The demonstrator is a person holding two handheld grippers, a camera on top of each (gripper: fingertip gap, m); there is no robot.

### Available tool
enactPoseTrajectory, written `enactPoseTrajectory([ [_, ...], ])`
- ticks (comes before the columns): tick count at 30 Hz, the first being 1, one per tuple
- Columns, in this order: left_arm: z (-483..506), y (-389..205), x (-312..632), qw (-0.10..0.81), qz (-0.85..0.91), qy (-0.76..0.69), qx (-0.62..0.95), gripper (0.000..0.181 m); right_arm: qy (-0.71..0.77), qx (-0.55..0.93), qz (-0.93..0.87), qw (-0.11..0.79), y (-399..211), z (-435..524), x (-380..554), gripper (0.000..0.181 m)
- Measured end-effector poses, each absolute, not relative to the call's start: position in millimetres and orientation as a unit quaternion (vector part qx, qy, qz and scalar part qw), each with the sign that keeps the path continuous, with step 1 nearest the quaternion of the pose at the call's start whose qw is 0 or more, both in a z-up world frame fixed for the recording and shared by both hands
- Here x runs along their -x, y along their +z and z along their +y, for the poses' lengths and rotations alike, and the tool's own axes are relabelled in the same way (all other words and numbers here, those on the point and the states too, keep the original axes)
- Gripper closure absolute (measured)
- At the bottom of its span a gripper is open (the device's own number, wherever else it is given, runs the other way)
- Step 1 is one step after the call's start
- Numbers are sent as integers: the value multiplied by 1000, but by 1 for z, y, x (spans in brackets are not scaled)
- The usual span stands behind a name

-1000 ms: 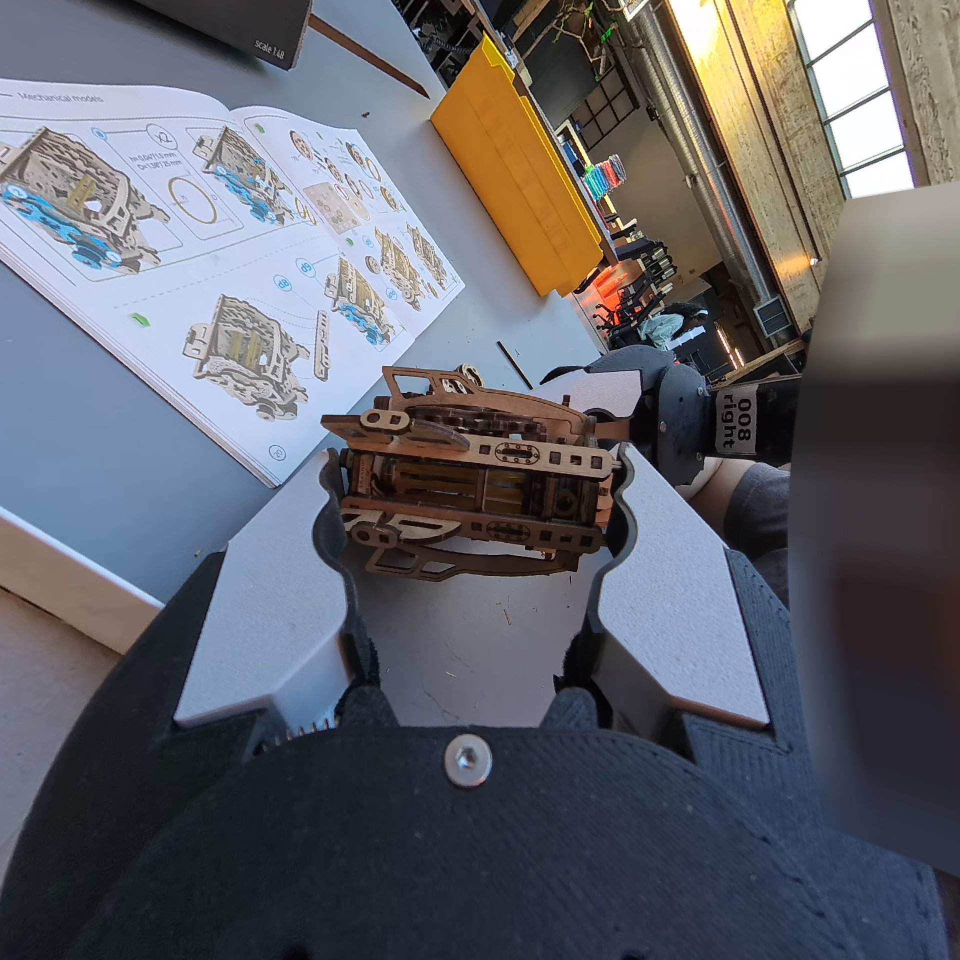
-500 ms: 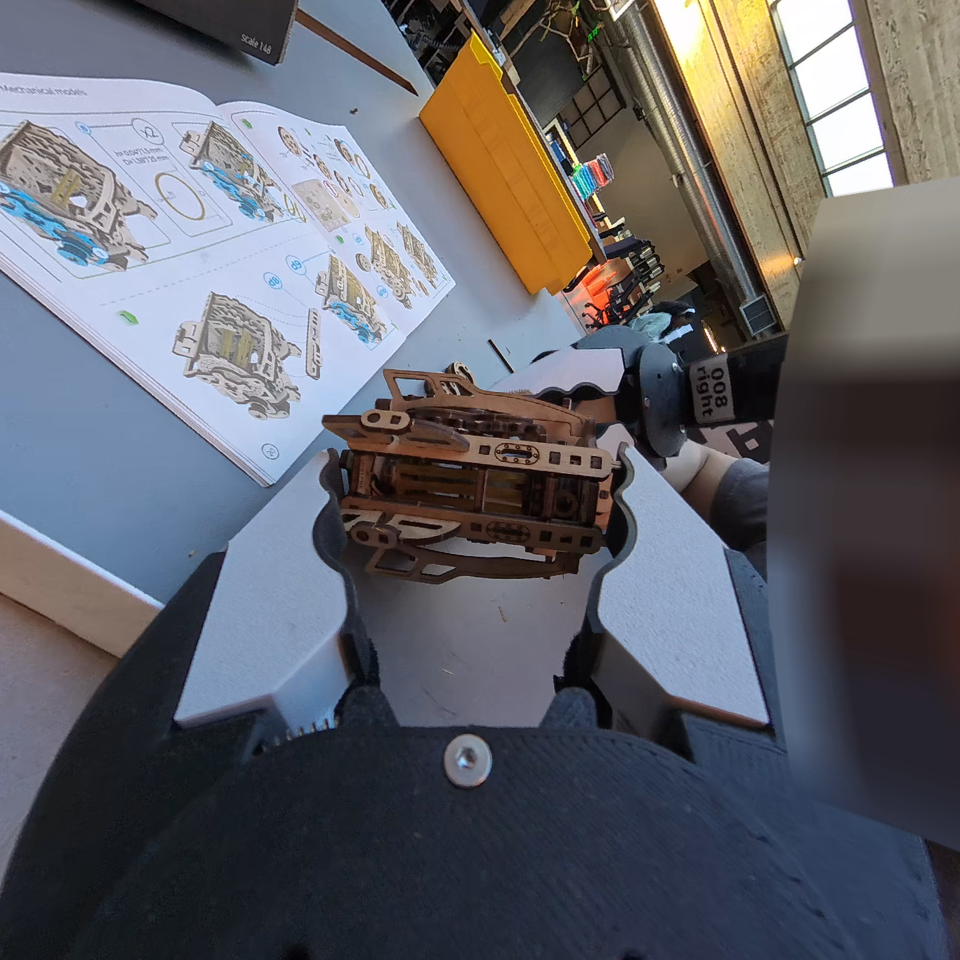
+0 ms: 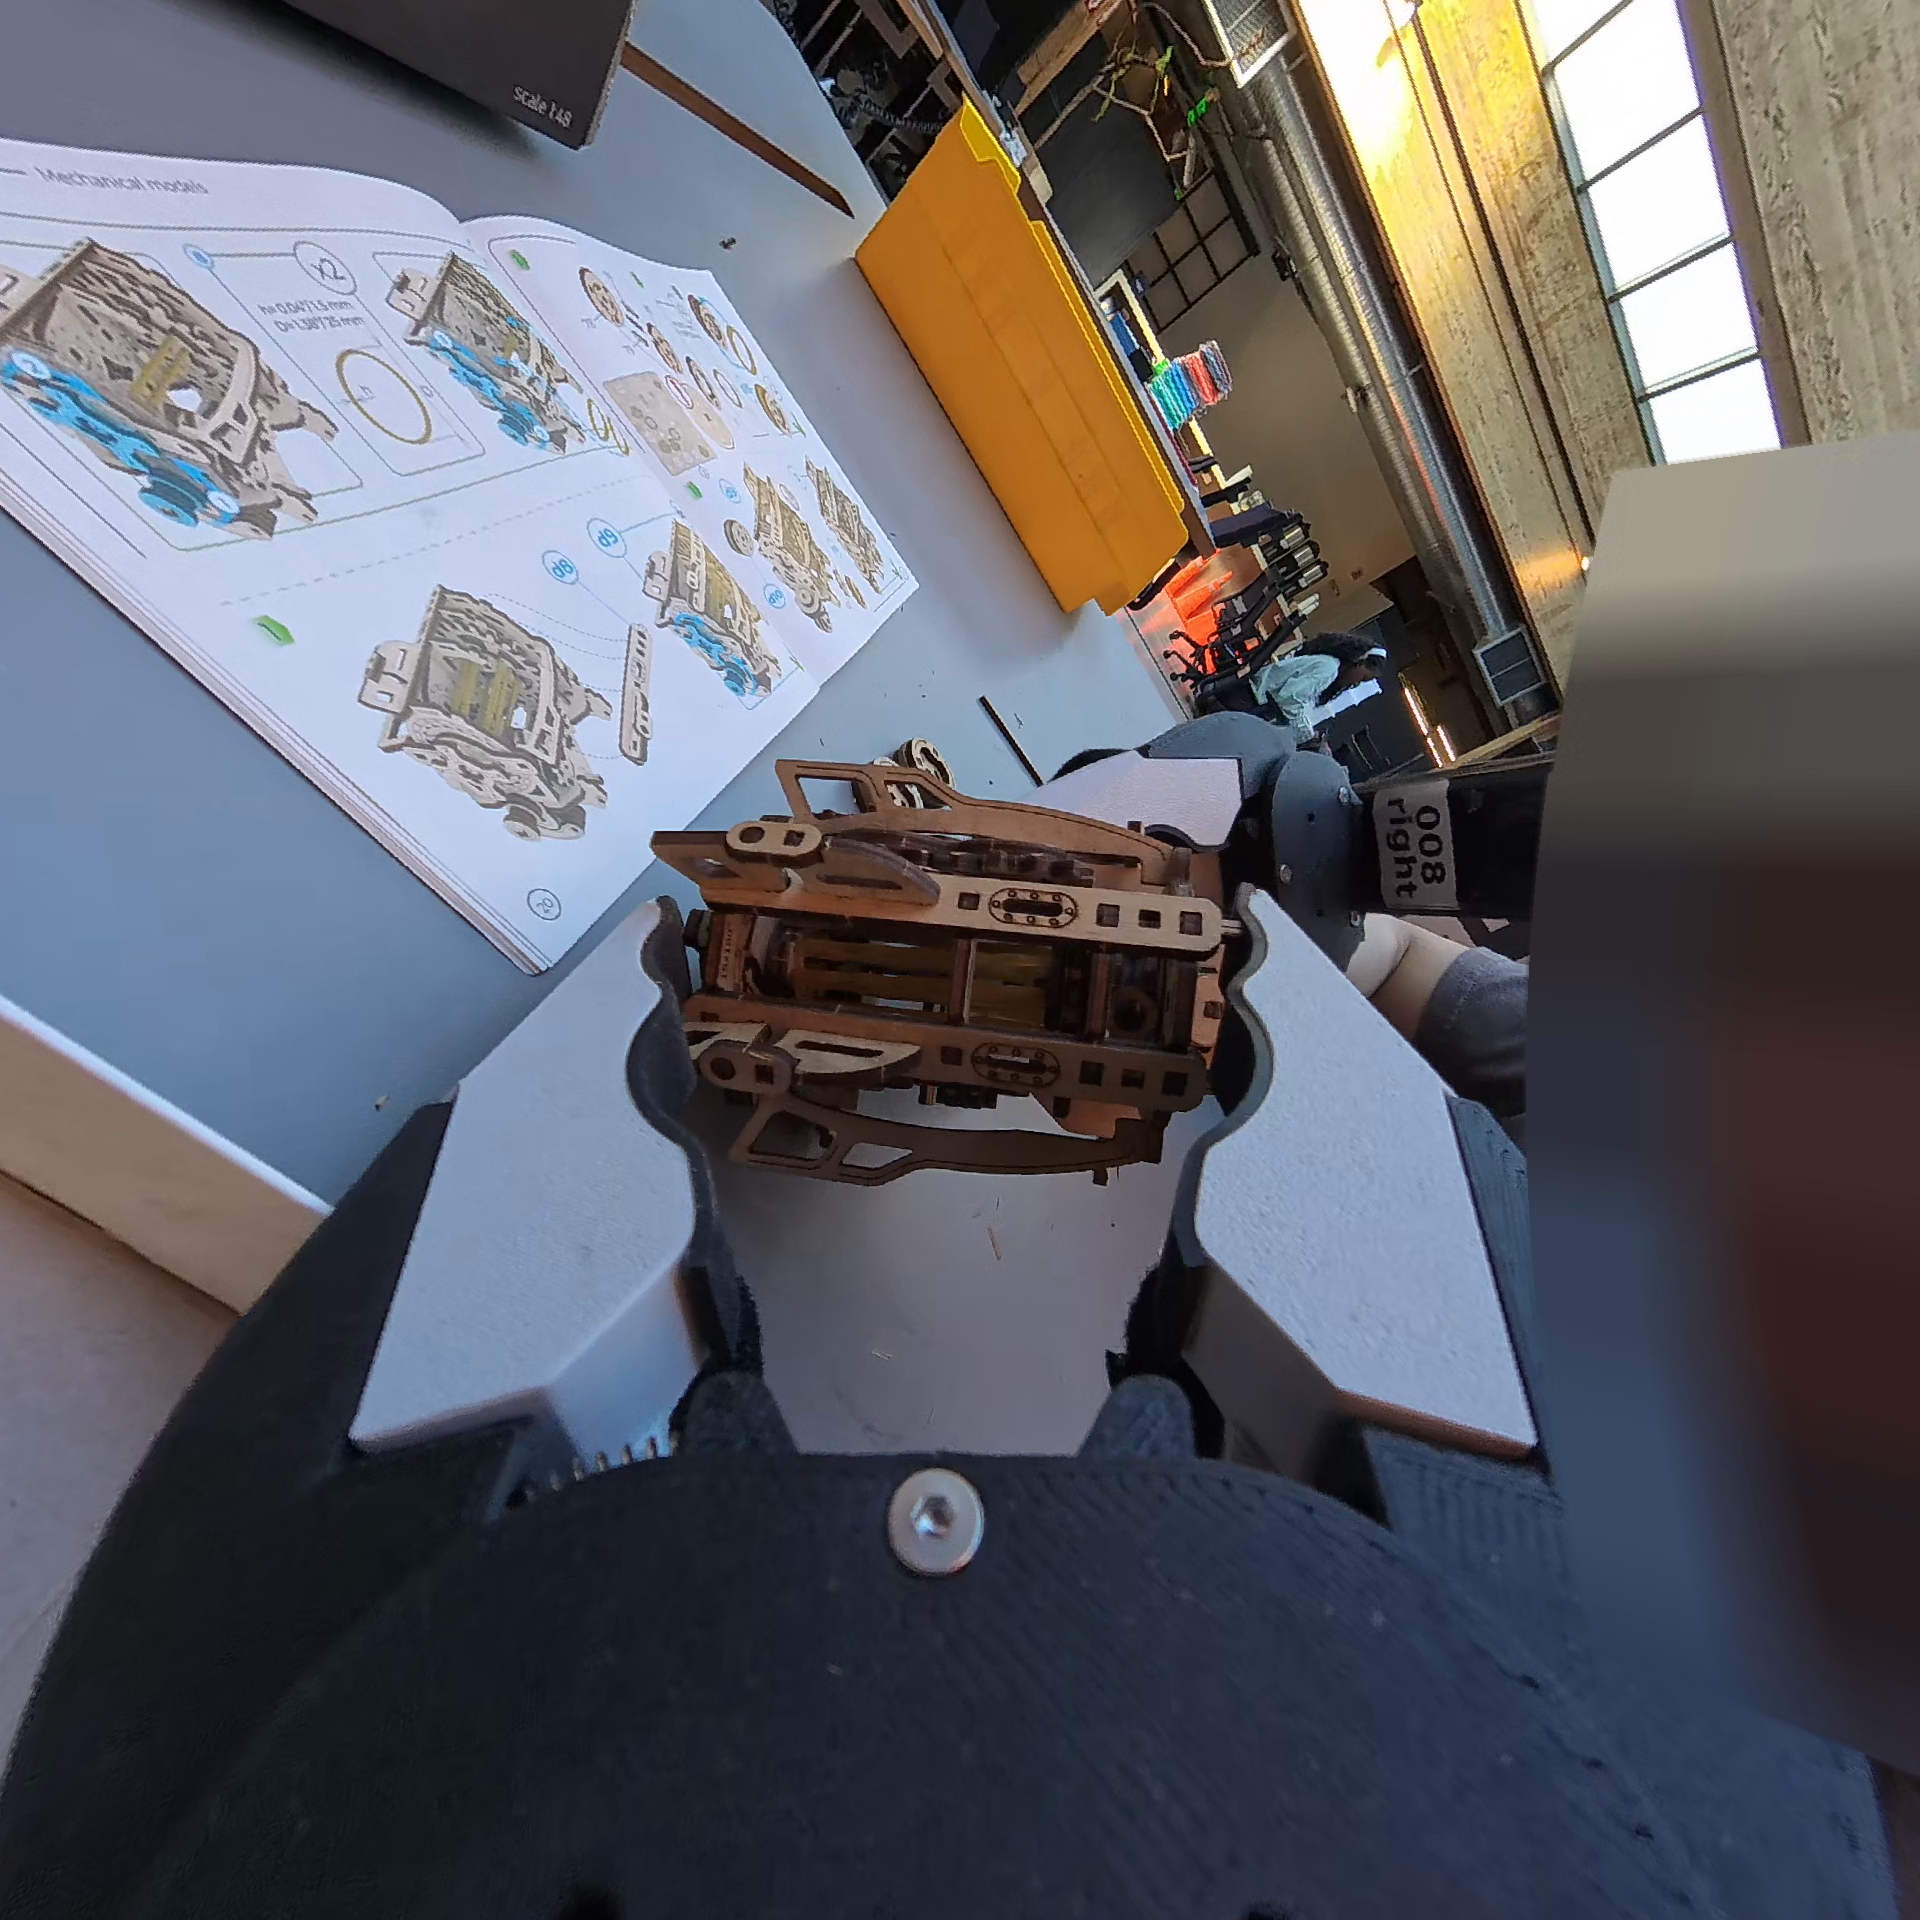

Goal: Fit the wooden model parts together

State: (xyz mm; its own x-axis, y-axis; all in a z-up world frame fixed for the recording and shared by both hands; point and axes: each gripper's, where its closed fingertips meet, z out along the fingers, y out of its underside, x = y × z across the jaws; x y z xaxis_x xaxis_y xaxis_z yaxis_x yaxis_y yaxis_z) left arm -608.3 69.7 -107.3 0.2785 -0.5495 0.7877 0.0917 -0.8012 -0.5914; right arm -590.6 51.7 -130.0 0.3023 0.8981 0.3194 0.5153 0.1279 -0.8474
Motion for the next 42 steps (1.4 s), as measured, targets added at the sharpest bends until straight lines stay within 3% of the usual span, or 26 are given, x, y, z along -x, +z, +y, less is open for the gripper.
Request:
enactPoseTrajectory([
  [16, 79, -107, 606, 286, 70, -566, 770, 80, 126, 641, -548, 522, -134, 60, 590, 125],
  [25, 80, -107, 606, 291, 53, -561, 773, 80, 187, 715, -502, 449, -144, 58, 590, 128],
  [42, 77, -107, 605, 293, 57, -561, 772, 80, 124, 682, -531, 487, -142, 60, 592, 139],
])
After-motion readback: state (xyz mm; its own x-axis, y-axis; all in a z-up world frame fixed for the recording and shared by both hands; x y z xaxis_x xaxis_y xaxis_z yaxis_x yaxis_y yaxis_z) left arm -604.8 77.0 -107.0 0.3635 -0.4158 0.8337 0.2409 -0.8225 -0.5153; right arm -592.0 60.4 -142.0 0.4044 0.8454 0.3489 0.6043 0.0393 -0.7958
